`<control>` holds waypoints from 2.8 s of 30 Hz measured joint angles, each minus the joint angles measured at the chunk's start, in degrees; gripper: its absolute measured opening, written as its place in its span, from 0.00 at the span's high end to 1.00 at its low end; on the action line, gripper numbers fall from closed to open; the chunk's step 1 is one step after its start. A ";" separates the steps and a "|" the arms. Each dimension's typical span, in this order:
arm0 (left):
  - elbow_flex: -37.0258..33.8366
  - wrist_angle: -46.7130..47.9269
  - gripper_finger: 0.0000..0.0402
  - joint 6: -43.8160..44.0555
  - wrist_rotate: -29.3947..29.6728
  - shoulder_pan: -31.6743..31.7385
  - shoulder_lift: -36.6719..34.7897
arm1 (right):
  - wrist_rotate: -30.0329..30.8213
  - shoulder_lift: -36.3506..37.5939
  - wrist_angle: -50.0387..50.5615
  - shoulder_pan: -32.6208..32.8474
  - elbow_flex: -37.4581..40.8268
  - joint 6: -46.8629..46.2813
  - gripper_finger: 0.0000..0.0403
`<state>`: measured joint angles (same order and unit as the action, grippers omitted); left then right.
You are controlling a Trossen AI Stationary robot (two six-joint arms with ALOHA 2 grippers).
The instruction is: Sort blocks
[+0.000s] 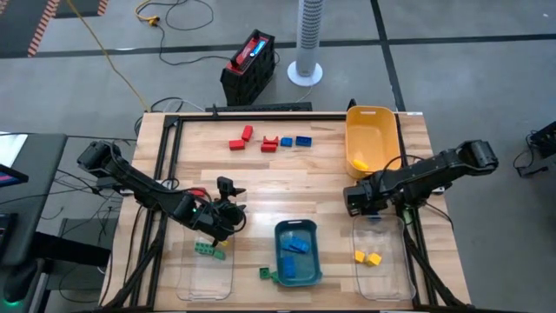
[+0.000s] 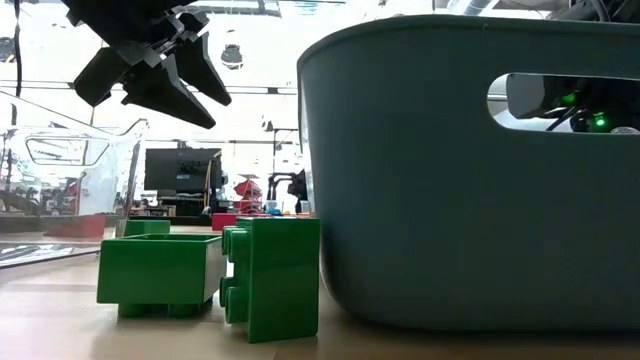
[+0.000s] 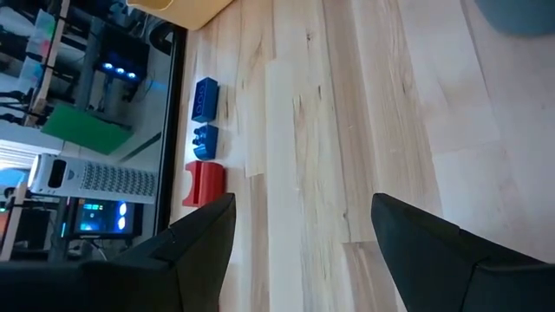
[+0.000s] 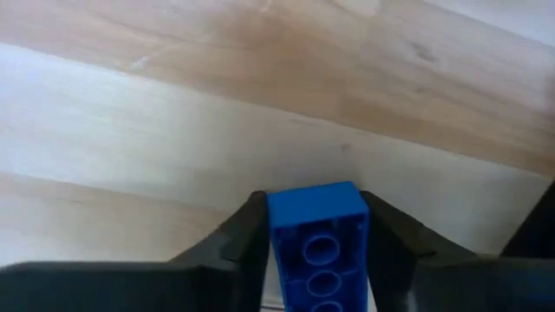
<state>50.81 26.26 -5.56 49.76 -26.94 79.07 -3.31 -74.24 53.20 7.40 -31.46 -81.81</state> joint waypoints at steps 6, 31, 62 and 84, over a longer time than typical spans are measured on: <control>0.00 0.61 0.35 0.31 0.00 0.00 0.00 | -0.02 0.03 0.86 0.00 -0.30 0.96 0.73; 0.00 1.87 0.35 0.69 -0.08 -0.02 0.00 | 23.90 -0.40 -34.43 6.71 -23.45 36.12 0.69; 0.29 -2.63 0.35 -7.01 -8.90 -0.70 0.00 | 18.24 -29.54 -25.21 16.15 -43.01 40.60 0.40; 33.96 18.76 0.35 20.86 -28.70 -3.82 21.37 | 61.97 -14.45 -16.28 30.86 -33.63 39.79 0.39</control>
<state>84.77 45.02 15.29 21.05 -30.76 100.44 58.66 -88.69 36.92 38.26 -65.09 -42.02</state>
